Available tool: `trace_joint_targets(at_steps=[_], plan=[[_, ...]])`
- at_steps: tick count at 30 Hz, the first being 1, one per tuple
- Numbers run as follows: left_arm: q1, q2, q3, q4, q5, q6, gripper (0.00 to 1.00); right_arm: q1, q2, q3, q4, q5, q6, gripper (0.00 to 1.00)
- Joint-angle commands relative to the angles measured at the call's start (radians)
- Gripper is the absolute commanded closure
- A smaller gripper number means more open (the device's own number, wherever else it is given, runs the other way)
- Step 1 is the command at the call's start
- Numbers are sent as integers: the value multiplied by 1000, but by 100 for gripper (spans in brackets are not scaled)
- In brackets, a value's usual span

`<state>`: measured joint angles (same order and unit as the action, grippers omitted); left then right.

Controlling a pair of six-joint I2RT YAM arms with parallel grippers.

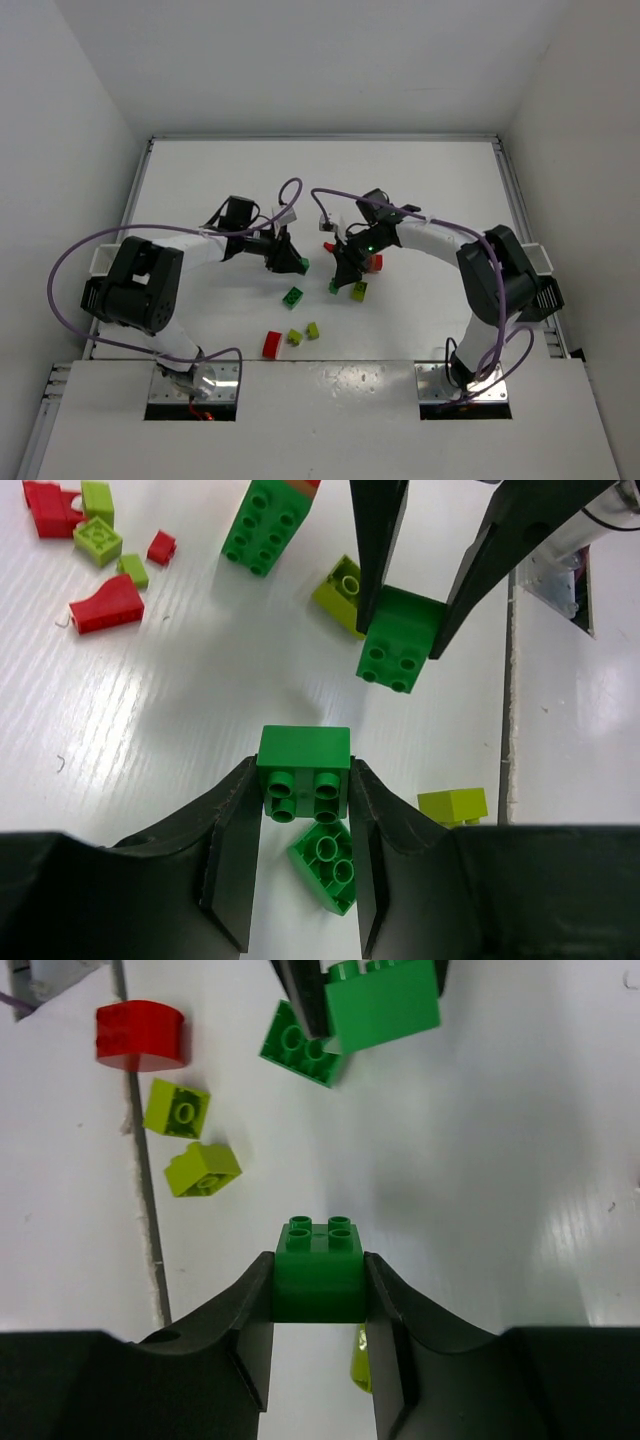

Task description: Sort the legos into containers by color

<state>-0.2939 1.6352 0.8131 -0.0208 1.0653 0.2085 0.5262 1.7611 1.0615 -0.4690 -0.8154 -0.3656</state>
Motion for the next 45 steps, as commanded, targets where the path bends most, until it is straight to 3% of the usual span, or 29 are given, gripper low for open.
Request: trace_joint_targets(at_steps=[1,5,10,11,16,22,30,31,38,45], plan=[[-1,18,15,13,-2,14,65,-3,-2,41,56,45,33,62],[-1,31,24,13,-2,3,52,-12,-43,41,56,84,33,53],[-40,51,43,-22,-25,34,44,-21,-120,31,35,122,19,45],[-40,51,43,-22,-36,34,38,-22,-143,19,21,136,10,40],[-73,61,66,-8,-37,13,32,-60,-238,-23,54,172,29,40],[-154,-2,14,292,-158,-144,28,-186,-328,-165,156,216,165,42],[-264,147,260,179,-231,34,24,-333,-385,-216,86,162,185,42],[-264,158,277,179,-244,60,1,-371,-385,-216,70,133,185,42],[-309,290,412,119,-212,207,1,-502,-385,-207,-25,18,163,42],[-352,347,422,94,-219,292,1,-568,-353,-169,-92,-39,83,42]])
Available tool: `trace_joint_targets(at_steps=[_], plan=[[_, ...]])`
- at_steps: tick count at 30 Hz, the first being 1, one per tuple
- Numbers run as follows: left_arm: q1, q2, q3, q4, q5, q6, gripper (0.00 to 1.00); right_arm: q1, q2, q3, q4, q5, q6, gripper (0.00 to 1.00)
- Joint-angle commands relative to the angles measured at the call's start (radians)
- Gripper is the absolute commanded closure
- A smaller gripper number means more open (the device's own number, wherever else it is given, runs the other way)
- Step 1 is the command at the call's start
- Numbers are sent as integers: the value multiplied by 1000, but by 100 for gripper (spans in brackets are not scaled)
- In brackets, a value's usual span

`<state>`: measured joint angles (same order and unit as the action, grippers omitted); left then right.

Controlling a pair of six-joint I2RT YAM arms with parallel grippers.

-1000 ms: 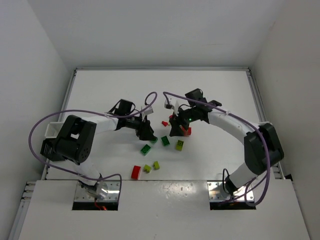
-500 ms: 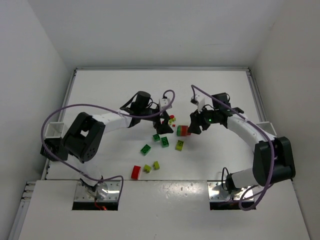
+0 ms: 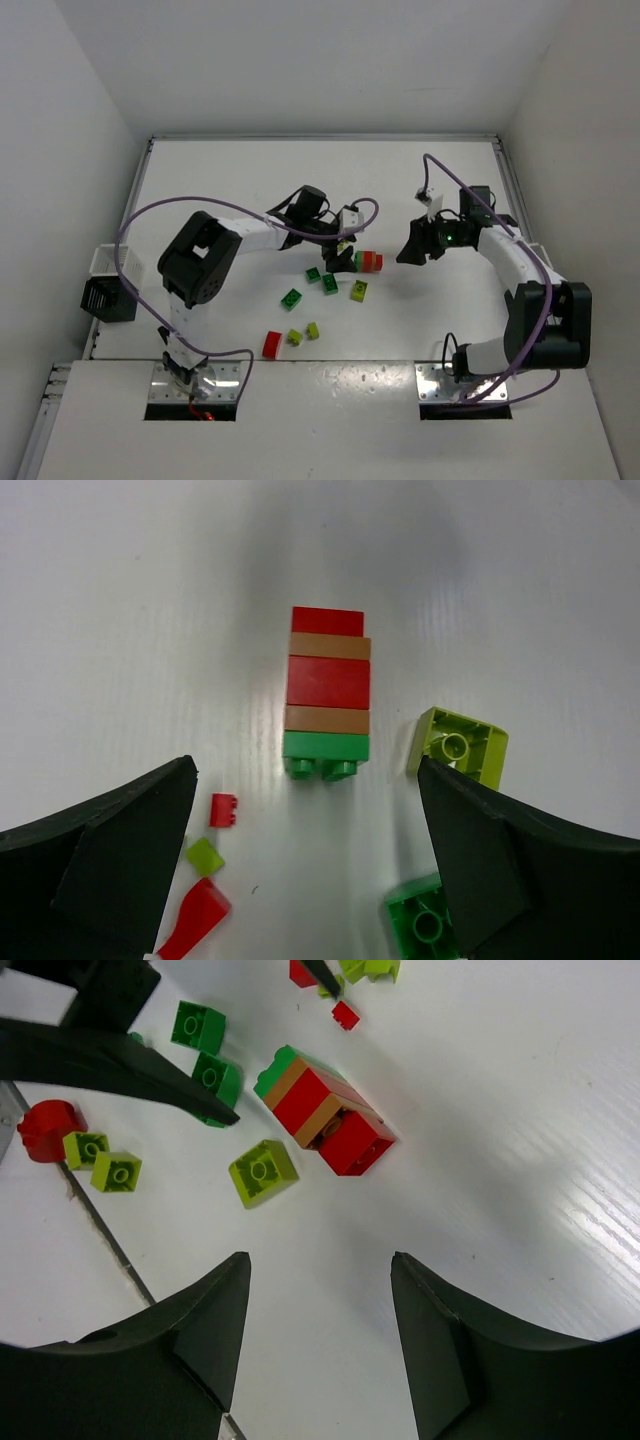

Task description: Sort the legos into containers by color

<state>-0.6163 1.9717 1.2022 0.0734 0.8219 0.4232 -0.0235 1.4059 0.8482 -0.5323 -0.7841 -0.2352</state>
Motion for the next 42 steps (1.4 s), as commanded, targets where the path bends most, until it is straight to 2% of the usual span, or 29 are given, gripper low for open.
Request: trace_joint_targets(at_steps=[1,7,11,14,15,17,18,21,22,24,27,31,33,37,42], plan=[[-30,10,33,0,13,77,1,-32,2,45,-29,-70,-47,42],[-60,53,63,9,-7,63,1,-59,24,45,-52,-98,-88,40],[-71,91,117,-1,-36,31,13,-69,24,45,-52,-107,-98,40],[-71,118,148,-21,-46,22,26,-69,44,55,-52,-107,-98,40],[-71,118,158,-21,-46,22,35,-69,53,64,-52,-116,-108,40],[-71,118,158,-30,-46,22,46,-69,53,65,-52,-116,-108,40],[-80,118,158,-44,-46,32,58,-69,65,74,-52,-116,-130,40],[-80,118,158,-92,-46,60,77,-59,74,83,-52,-104,-148,40],[-80,107,158,-102,-46,60,86,-50,74,83,-52,-104,-164,40],[-80,78,131,-115,-34,60,92,-50,100,94,-52,-104,-173,40],[-80,-16,82,-124,20,3,94,-41,136,124,-122,-176,-291,39],[-53,-141,40,-129,111,-181,94,11,182,212,-277,-267,-487,39],[-22,-184,17,-147,137,-260,95,52,191,247,-304,-267,-512,39],[0,-287,7,-220,142,-270,99,132,191,258,-313,-267,-541,39],[39,-366,-58,-173,122,-400,100,227,200,278,-281,-320,-532,39]])
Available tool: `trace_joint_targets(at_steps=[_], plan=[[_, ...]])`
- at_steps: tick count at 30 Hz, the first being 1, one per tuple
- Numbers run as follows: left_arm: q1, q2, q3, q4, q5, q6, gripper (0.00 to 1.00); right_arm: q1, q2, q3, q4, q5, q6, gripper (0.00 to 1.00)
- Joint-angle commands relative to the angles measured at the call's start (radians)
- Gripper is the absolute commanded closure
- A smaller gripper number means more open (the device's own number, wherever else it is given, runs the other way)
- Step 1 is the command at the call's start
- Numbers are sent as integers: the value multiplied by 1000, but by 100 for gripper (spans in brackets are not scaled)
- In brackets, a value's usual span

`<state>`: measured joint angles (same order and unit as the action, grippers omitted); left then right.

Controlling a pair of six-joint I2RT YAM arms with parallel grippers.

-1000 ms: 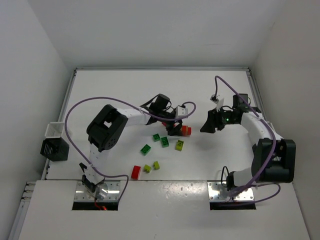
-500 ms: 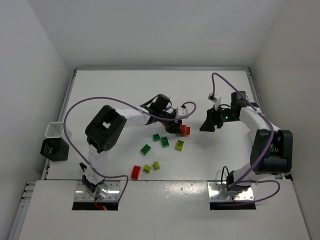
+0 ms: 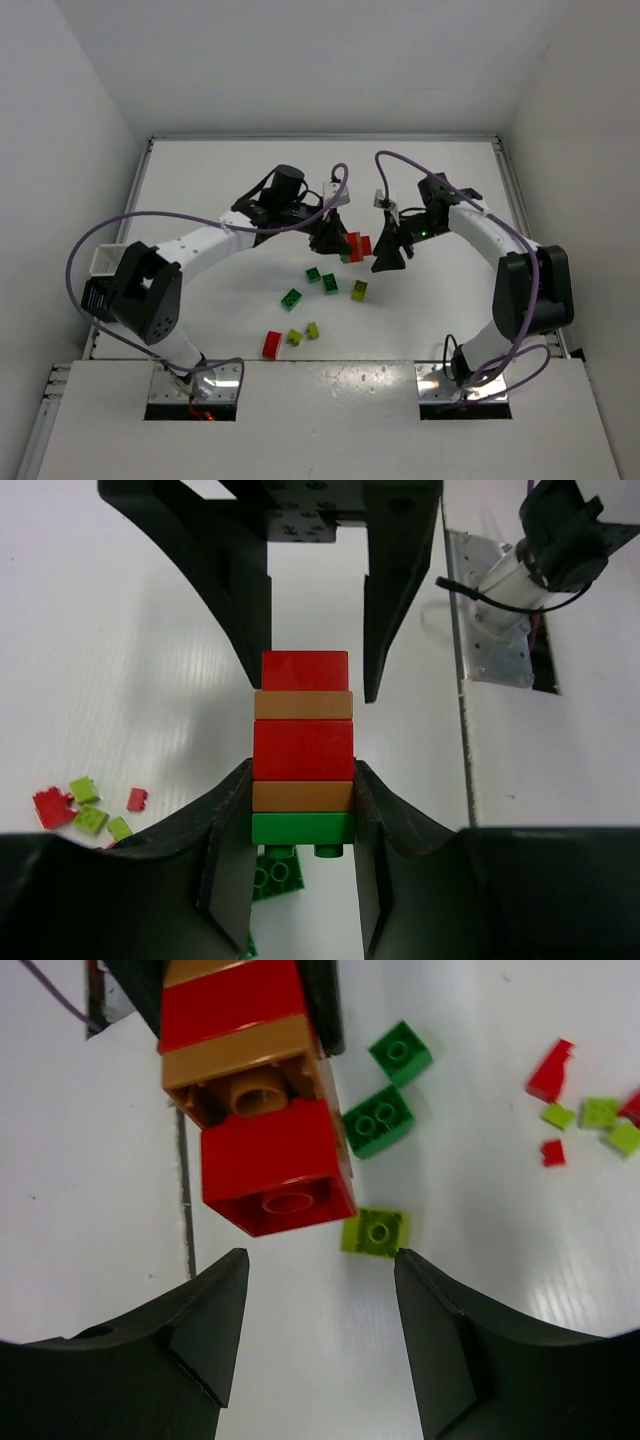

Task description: Sort the legos into containers by color

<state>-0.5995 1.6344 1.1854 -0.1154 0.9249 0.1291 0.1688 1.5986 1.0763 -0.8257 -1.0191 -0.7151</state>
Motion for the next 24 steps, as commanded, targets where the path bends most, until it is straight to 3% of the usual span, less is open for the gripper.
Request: trace_joint_targets(at_steps=[1,6,20,22,24], plan=[[32,-28,-50,16,19,-127,100,44,8,50,13,-96,-40,39],[72,-8,-40,-78,94,-65,100,86,-11,60,74,-96,-6,39],[83,1,-49,-78,187,-54,100,184,29,70,244,-75,157,39],[83,1,-58,-78,187,-43,100,184,29,80,244,-75,157,42],[83,1,-58,-78,187,-33,100,193,38,89,244,-75,157,57]])
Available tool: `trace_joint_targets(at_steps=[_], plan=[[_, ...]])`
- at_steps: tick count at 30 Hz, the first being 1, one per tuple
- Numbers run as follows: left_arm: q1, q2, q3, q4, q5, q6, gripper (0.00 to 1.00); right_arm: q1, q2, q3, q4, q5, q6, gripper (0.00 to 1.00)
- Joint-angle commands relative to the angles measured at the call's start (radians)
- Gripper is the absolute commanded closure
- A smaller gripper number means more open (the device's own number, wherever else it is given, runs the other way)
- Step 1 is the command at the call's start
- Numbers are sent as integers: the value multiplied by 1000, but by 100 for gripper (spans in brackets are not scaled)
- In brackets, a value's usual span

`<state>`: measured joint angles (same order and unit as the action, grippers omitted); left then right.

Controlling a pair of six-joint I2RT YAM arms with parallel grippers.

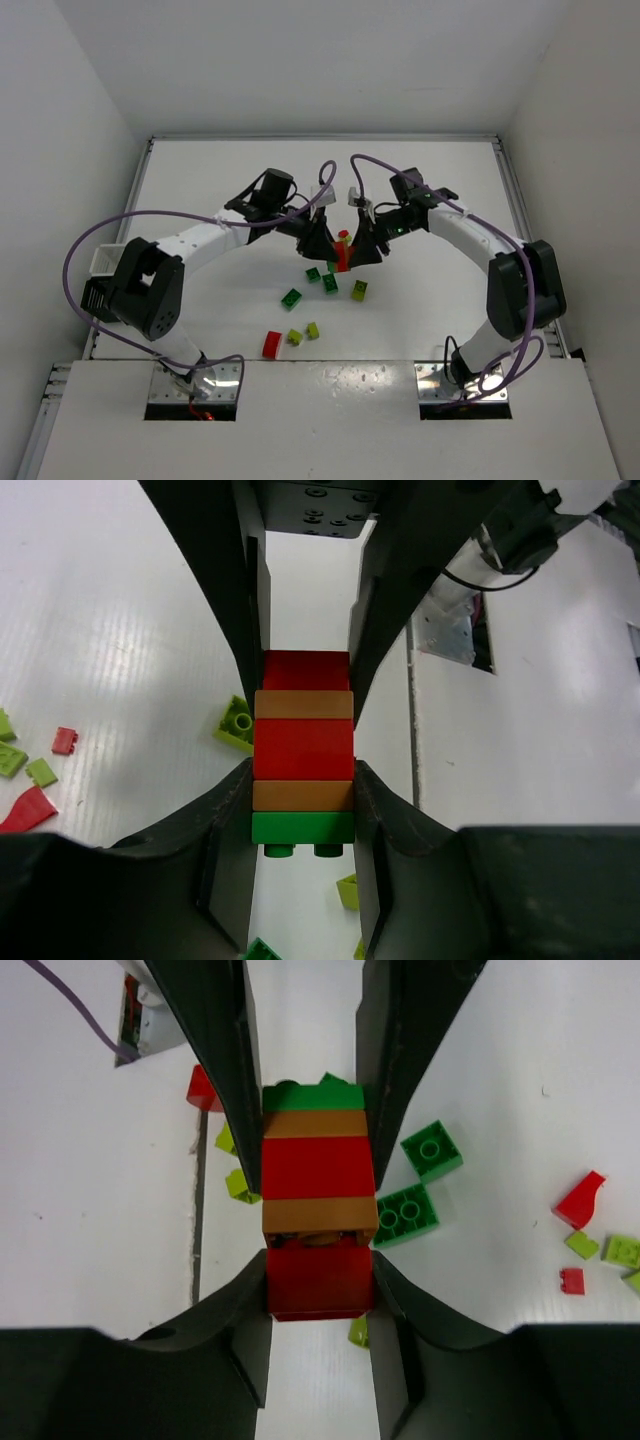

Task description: Sort the legos into containers by color

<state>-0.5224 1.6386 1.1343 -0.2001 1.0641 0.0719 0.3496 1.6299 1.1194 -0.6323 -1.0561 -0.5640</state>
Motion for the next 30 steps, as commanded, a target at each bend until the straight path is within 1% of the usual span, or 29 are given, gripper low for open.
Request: trace_joint_targets(at_steps=[1,2,3,5,6,10,11,13,16,18,20,22,23,25,29,30], plan=[[5,-3,-7,7,48,25,100,12,7,46,51,-29,6,65],[16,-3,-16,7,48,25,100,12,7,46,42,-28,6,72],[16,-3,-16,7,48,35,100,12,7,46,42,-28,6,83],[42,-3,-37,-4,48,64,100,3,7,46,10,-19,6,90],[51,-3,-38,-33,48,78,100,-9,7,33,0,-10,-23,93],[107,-13,-56,-128,48,184,100,-18,-4,10,-81,82,-132,95],[125,-13,-56,-139,39,198,100,-18,17,-4,-90,102,-142,96],[139,-13,-67,-148,39,224,100,-18,44,-13,-113,102,-164,96],[148,-13,-88,-157,39,247,100,-18,103,-13,-113,102,-165,96],[148,-13,-88,-157,30,247,100,-6,136,-1,-101,133,-140,96],[148,-13,-88,-157,30,247,100,-6,179,10,-90,146,-108,88],[148,-3,-88,-157,30,256,100,-6,202,20,-70,156,-82,76],[148,-3,-88,-157,30,256,100,-6,212,20,-70,156,-82,65],[148,6,-88,-157,30,256,100,-6,213,30,-49,156,-53,51],[148,15,-88,-157,54,256,100,-6,167,3,16,128,12,43],[148,15,-88,-157,54,265,100,3,153,13,26,84,22,42]])
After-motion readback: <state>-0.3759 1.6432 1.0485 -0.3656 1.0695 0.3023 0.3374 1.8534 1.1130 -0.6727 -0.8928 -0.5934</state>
